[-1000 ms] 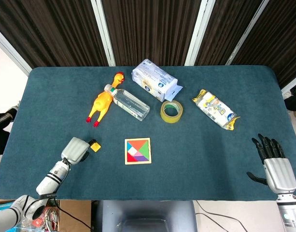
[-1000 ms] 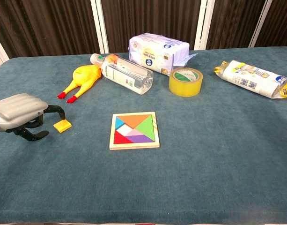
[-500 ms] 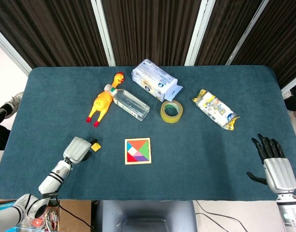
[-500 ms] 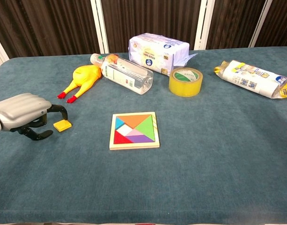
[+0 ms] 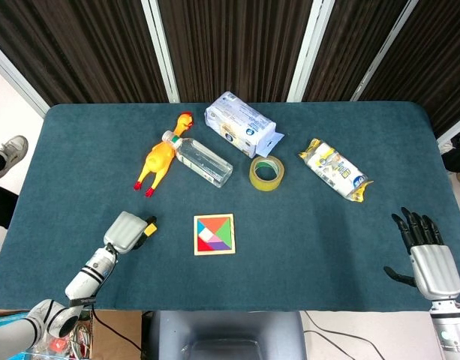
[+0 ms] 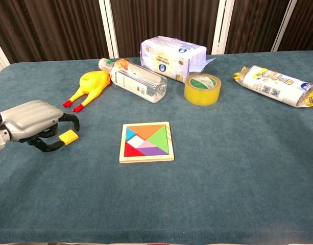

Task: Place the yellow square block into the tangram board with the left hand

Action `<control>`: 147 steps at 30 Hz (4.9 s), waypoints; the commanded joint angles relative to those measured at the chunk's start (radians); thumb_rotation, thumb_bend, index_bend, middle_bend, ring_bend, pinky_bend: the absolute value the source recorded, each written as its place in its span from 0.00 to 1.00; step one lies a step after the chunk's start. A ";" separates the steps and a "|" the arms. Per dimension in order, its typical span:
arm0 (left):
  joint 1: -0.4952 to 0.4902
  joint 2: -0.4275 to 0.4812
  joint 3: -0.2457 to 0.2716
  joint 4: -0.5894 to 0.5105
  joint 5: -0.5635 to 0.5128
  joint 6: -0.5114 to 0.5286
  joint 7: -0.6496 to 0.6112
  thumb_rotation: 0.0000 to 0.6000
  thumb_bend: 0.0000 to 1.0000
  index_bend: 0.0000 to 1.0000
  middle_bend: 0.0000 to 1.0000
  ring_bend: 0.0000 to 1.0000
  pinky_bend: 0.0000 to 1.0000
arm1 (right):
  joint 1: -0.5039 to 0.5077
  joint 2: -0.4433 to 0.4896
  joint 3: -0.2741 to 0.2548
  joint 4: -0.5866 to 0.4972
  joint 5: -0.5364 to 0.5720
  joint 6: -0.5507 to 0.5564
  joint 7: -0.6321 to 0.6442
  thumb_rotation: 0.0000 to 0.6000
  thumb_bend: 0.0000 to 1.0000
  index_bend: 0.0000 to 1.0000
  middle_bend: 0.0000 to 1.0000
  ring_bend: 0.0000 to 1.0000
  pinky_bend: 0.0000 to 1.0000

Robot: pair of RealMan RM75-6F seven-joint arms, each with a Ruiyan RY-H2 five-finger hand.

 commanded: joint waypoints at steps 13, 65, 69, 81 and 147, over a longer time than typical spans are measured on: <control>-0.013 -0.013 0.006 0.014 -0.019 -0.021 0.010 1.00 0.39 0.35 1.00 1.00 1.00 | -0.005 0.004 0.002 0.002 0.000 0.010 0.014 1.00 0.17 0.00 0.00 0.00 0.00; 0.001 0.064 0.014 -0.160 -0.011 0.067 0.089 1.00 0.39 0.53 1.00 1.00 1.00 | 0.000 -0.001 -0.002 0.000 -0.008 -0.001 -0.001 1.00 0.17 0.00 0.00 0.00 0.00; 0.000 0.085 0.005 -0.248 -0.012 0.082 0.134 1.00 0.38 0.53 1.00 1.00 1.00 | 0.001 -0.002 -0.006 -0.001 -0.017 -0.001 -0.005 1.00 0.17 0.00 0.00 0.00 0.00; -0.039 0.024 -0.061 -0.361 -0.149 0.018 0.303 1.00 0.38 0.53 1.00 1.00 1.00 | 0.000 0.017 -0.014 0.001 -0.038 0.006 0.046 1.00 0.17 0.00 0.00 0.00 0.00; -0.170 -0.229 -0.086 -0.194 -0.301 -0.024 0.454 1.00 0.38 0.32 1.00 1.00 1.00 | -0.035 0.067 -0.037 0.040 -0.108 0.087 0.203 1.00 0.17 0.00 0.00 0.00 0.00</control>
